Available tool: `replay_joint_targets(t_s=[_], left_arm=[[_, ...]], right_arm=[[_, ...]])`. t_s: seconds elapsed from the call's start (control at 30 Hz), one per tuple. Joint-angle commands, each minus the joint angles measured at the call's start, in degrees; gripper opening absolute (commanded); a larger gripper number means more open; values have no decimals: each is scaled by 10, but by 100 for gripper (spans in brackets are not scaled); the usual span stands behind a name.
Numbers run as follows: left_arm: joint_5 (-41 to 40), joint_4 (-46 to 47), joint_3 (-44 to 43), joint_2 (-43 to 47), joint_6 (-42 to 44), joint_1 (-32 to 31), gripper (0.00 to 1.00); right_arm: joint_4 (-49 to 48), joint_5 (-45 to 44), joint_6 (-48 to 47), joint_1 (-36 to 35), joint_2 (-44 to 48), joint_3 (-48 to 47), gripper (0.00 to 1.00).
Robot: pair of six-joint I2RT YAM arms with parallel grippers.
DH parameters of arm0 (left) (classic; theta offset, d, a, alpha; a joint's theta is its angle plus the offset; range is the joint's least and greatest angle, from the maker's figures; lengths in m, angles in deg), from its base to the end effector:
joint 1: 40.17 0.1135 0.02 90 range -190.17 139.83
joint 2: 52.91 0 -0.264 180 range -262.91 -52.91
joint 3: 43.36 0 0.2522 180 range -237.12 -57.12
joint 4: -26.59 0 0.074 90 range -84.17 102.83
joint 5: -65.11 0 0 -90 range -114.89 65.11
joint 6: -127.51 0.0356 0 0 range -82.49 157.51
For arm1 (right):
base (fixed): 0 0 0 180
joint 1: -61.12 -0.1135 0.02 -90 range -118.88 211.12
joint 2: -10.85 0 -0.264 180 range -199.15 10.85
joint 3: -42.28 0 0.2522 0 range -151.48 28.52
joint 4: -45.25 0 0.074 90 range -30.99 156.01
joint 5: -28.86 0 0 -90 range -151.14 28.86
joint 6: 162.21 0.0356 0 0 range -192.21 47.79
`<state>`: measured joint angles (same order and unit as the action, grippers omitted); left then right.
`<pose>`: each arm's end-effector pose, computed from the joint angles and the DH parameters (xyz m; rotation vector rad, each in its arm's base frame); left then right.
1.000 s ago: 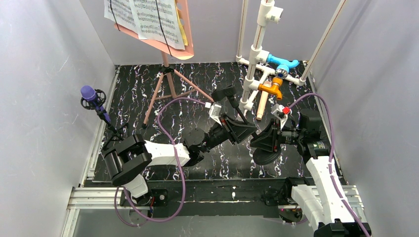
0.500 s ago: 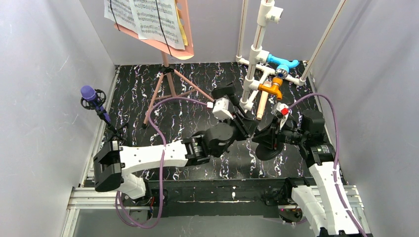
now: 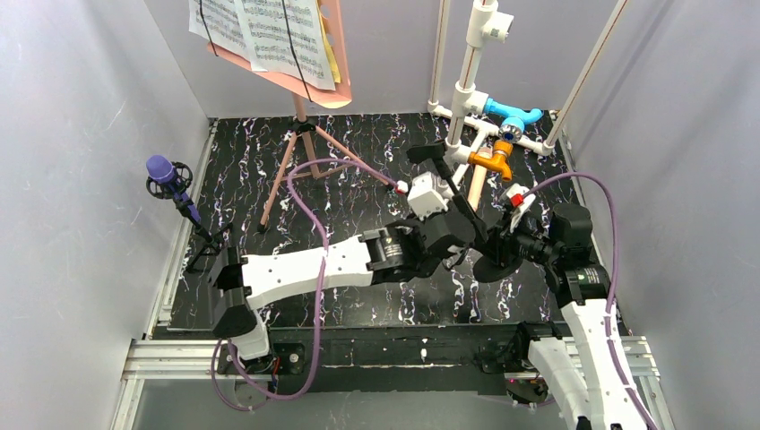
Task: Pack up the instrument practice props
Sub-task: Unscrew the knob on the microphone stand, then place the microphone stand at the center of the board.
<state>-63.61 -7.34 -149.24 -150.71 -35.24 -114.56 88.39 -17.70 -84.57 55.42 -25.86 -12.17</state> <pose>0.1283 -0.3765 0.3661 -0.4142 2.0181 -1.0094 0.1356 0.0381 0.3053 -0.7658 1.7897 0.6814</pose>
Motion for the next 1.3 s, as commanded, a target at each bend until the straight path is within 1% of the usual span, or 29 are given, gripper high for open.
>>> replay_joint_targets(t_s=[0.0, 0.03, 0.07, 0.13, 0.2, 0.3, 0.33, 0.37, 0.4, 0.47, 0.57, 0.6, 0.63, 0.73, 0.83, 0.93, 1.03, 1.13, 1.27], left_arm=[[13, 54, 93, 104, 80, -27, 86], [22, 100, 130, 132, 109, -27, 94], [32, 149, 175, 162, 137, -27, 98], [80, 274, 276, 237, 198, -28, 98], [107, 356, 376, 299, 248, -27, 98], [172, 509, 487, 377, 344, -17, 98], [210, 570, 522, 395, 366, -4, 98], [242, 616, 547, 410, 373, 10, 98], [297, 655, 568, 421, 381, 26, 98], [357, 702, 583, 429, 402, 44, 98], [436, 709, 556, 416, 456, 47, 98], [451, 713, 543, 407, 475, 47, 98], [461, 715, 529, 395, 486, 47, 97], [473, 732, 491, 359, 517, 47, 96], [469, 760, 452, 318, 535, 47, 93], [487, 797, 413, 281, 544, 48, 89], [491, 804, 381, 258, 546, 49, 85], [498, 803, 370, 248, 543, 55, 82], [525, 822, 383, 247, 535, 57, 81]], right_arm=[[-153, 21, 122, 14, 9, 19, 1], [-183, 38, 154, 16, 10, 23, 1], [-216, 53, 183, 17, 11, 28, 1], [-276, 88, 241, 19, 7, 33, 1], [-325, 127, 286, 19, 2, 37, 1], [-400, 186, 357, 19, 0, 50, 1], [-449, 206, 395, 19, -1, 61, 1], [-517, 236, 453, 19, -2, 85, 1], [-615, 249, 525, 18, -5, 108, 1], [-787, 259, 653, 13, -7, 140, 1], [-972, 254, 766, 0, -3, 160, 1], [-1024, 247, 792, -3, 0, 164, 1], [-1052, 241, 807, -5, 5, 162, 1], [-1031, 237, 782, -10, 18, 128, 1], [-963, 234, 731, -17, 33, 96, 1], [-907, 234, 690, -23, 46, 91, 1], [-849, 232, 649, -29, 62, 94, 1], [-806, 230, 624, -32, 70, 88, 1], [-732, 231, 578, -34, 69, 72, 1]])
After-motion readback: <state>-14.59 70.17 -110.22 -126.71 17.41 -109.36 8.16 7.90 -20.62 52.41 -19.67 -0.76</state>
